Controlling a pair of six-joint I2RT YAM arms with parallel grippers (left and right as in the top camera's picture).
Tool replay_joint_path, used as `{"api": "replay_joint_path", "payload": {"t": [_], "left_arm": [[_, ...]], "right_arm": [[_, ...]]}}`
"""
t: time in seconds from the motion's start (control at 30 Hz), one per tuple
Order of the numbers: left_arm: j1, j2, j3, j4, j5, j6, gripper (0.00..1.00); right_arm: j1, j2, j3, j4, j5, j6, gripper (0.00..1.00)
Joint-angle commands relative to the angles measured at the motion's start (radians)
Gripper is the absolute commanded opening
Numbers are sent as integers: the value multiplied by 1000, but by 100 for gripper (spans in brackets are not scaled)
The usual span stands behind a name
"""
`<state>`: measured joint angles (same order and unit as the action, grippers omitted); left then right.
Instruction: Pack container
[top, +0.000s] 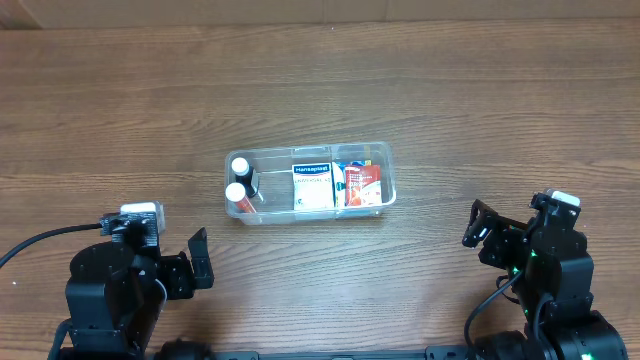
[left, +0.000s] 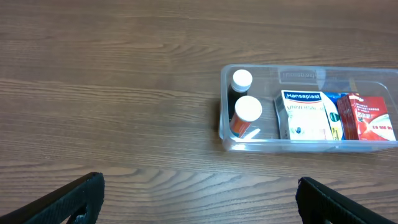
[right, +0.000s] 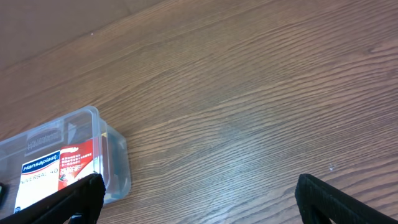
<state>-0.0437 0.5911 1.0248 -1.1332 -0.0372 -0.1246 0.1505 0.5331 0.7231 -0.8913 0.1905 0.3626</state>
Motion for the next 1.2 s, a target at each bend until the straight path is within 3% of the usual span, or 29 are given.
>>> {"api": "replay_joint_path", "payload": {"t": [0.0, 0.1, 0.2, 0.33, 0.4, 0.57, 0.67, 1.17], "left_arm": [[4, -3, -8, 0, 11, -14, 100], [4, -3, -8, 0, 11, -14, 100], [4, -3, -8, 0, 11, -14, 100], [4, -3, -8, 0, 11, -14, 100], [4, -3, -8, 0, 11, -14, 100], [4, -3, -8, 0, 11, -14, 100], [4, -3, -8, 0, 11, -14, 100], [4, -3, -8, 0, 11, -14, 100]], "right_arm": [[3, -6, -6, -74, 10, 5, 100], [5, -54, -14, -102, -8, 3, 100], [5, -186, -69, -21, -31, -135, 100], [5, -360, -231, 203, -65, -214, 100], [5, -451, -379, 421, -79, -215, 100], [3, -530, -629, 741, -155, -244, 100], [3, -530, -698, 774, -233, -323, 100], [3, -530, -698, 778, -245, -326, 100]]}}
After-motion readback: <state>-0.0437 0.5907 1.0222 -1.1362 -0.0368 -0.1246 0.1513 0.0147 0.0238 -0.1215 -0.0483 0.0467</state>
